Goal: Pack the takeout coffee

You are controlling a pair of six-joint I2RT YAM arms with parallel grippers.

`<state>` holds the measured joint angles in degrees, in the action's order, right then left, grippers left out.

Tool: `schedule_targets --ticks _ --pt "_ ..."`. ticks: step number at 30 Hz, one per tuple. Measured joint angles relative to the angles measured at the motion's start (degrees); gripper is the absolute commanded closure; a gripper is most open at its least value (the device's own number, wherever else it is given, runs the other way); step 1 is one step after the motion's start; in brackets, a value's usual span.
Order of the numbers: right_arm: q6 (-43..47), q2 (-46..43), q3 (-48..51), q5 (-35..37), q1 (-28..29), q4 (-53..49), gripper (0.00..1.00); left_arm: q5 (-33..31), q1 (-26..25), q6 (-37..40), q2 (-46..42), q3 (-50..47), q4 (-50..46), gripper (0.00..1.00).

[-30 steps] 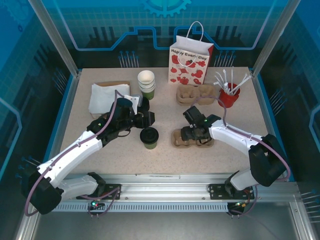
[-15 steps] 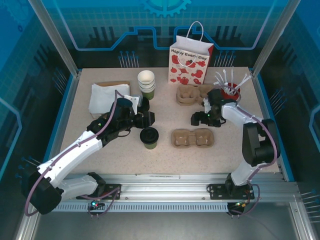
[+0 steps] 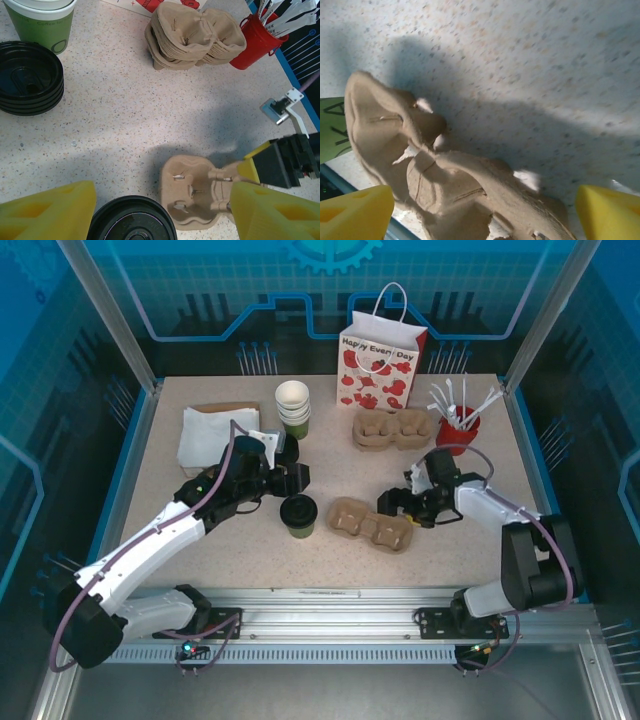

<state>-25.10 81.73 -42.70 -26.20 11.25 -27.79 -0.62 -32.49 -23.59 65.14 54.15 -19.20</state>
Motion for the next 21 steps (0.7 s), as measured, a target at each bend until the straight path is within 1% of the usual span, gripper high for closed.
schedule_targets --ticks 5,9,13,16,21 --pt "-5.7 -3.0 3.1 -0.4 6.1 4.3 0.05 0.0 0.0 0.0 0.6 0.0 0.0 0.27" --pt "-9.6 -3.6 4.6 0.2 10.4 7.1 0.05 0.0 0.0 0.0 0.6 0.0 0.0 0.27" --pt "-9.9 -3.3 3.8 1.7 12.4 7.0 0.05 0.0 0.0 0.0 0.6 0.0 0.0 0.27" --pt "-6.7 -3.4 -1.0 7.5 12.0 2.2 0.05 0.0 0.0 0.0 0.6 0.0 0.0 0.27" --pt "2.4 -5.5 -15.5 17.6 11.5 -1.0 0.08 0.0 0.0 0.2 0.6 0.0 0.0 0.26"
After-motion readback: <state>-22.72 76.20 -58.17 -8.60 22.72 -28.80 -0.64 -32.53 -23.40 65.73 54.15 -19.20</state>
